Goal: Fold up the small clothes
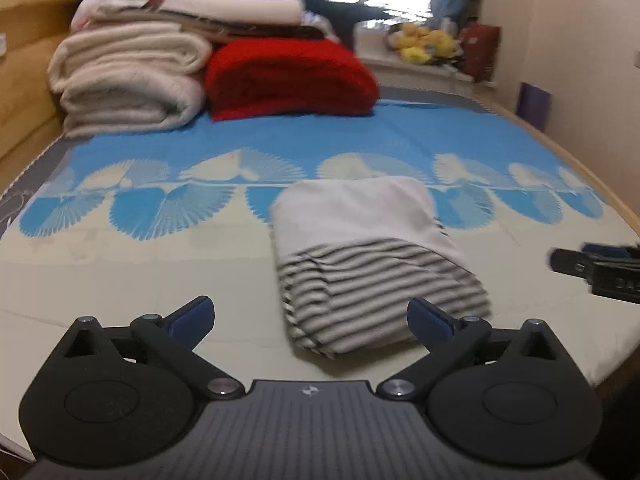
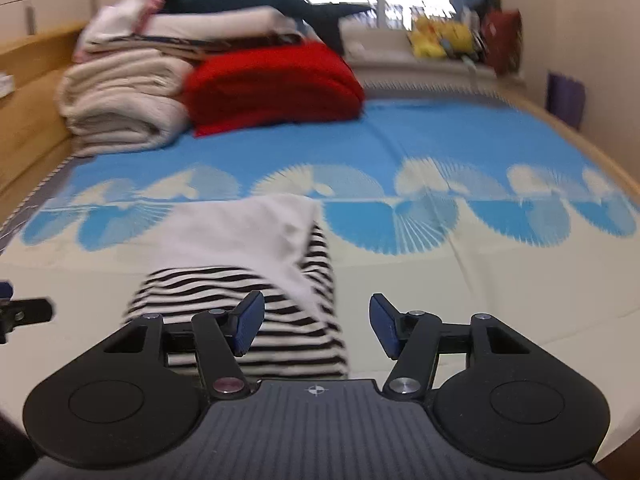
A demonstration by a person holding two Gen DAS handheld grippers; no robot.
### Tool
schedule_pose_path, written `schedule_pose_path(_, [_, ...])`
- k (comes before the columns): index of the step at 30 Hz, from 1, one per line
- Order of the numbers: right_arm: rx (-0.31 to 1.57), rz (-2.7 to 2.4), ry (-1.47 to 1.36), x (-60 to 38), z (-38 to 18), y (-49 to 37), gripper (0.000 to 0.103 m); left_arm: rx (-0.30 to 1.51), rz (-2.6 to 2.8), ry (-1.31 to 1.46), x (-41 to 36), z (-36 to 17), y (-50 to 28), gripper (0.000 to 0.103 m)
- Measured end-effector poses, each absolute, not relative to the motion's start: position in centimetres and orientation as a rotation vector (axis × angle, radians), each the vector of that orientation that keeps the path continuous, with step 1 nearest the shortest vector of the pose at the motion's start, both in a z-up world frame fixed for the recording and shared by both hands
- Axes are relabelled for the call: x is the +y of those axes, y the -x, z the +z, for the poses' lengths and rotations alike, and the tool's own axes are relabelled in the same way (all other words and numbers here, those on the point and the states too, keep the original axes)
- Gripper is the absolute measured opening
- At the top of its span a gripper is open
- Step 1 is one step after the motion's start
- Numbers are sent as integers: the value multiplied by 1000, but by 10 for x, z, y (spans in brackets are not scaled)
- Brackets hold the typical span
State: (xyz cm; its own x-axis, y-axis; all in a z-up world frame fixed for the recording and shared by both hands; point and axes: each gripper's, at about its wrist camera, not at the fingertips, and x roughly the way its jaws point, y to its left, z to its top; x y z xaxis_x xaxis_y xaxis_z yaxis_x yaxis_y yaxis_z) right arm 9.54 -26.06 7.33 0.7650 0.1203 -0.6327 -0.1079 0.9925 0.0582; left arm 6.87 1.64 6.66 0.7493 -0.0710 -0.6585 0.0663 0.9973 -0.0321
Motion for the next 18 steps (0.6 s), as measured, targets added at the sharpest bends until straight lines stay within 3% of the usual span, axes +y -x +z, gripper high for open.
schedule_pose_path(6, [592, 131, 31, -247, 64, -29, 62, 674, -66, 85, -7, 46, -25, 103])
schedule_pose_path(12, [686, 133, -18, -240, 45, -33, 62, 650, -20, 5, -19, 37, -38, 102])
schedule_pose_path(18, [728, 102, -6, -236, 32, -44, 62, 747, -21, 83, -7, 19, -59, 102])
